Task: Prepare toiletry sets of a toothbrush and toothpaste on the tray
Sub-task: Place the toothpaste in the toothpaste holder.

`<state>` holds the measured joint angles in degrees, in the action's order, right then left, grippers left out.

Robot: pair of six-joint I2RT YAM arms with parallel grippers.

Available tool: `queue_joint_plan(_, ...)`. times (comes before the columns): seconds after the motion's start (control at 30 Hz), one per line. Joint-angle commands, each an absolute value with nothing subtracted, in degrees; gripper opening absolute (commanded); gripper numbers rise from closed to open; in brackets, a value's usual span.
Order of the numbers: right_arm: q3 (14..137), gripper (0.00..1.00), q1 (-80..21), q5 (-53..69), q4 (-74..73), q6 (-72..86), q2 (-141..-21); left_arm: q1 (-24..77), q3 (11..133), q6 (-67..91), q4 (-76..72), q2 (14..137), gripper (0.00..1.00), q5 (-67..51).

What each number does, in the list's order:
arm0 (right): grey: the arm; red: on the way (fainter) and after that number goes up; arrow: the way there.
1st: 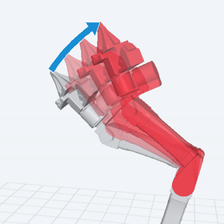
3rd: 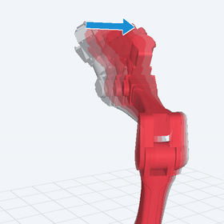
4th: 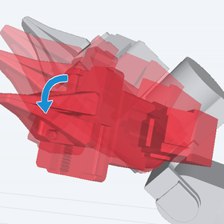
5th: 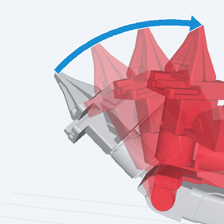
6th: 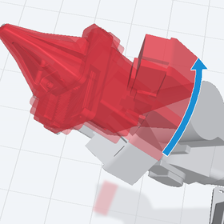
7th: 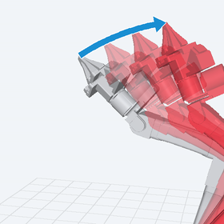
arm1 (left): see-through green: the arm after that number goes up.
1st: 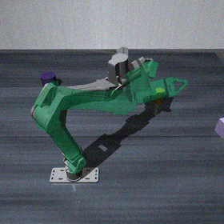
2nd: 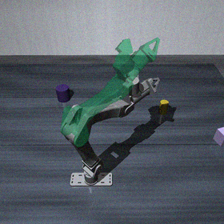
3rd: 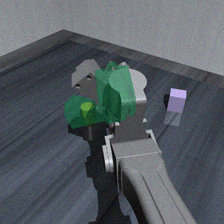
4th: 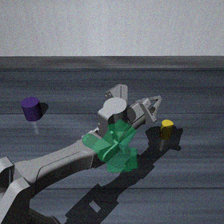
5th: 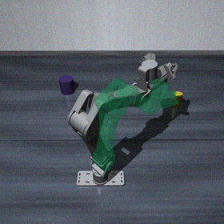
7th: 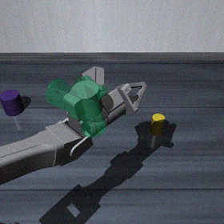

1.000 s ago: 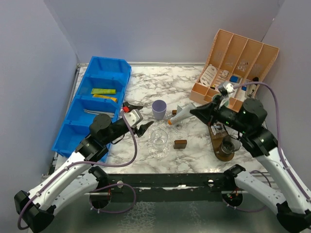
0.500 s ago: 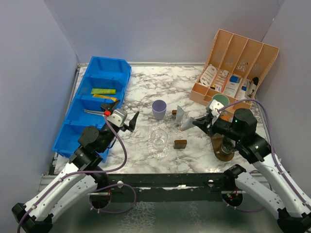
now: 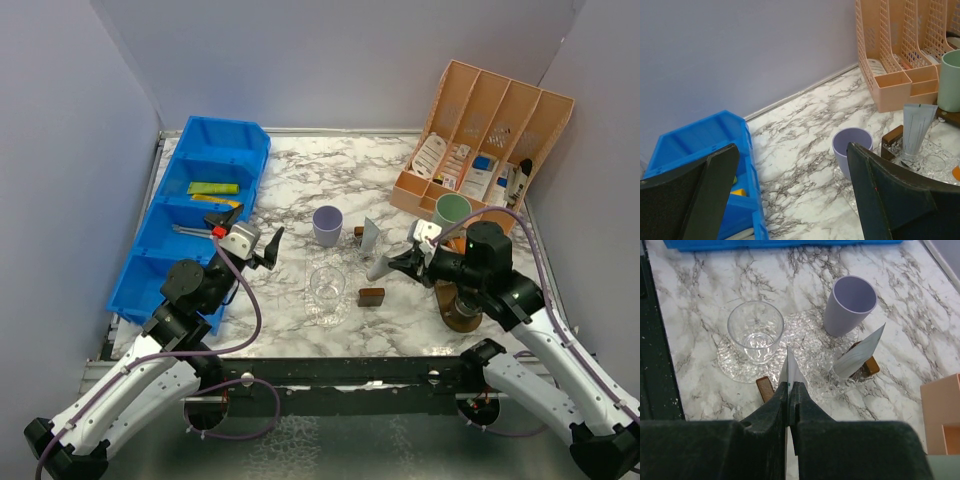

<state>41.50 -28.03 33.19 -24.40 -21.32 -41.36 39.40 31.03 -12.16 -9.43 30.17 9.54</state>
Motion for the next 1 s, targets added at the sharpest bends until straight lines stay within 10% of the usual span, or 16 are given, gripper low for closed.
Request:
queue_joint_plan(0.0, 40.8, 0.01, -28.3, 37.5, -22.3, -22.5, -40.7, 39.2, 30.7, -11.9, -11.2, 30.1, 0.92, 10.6)
queue_joint_plan(0.97, 39.7, 0.01, -30.9, 31.3, -18.9, -21.2, -50.1, 39.1, 30.7, -11.8, -11.2, 28.8, 0.92, 10.3)
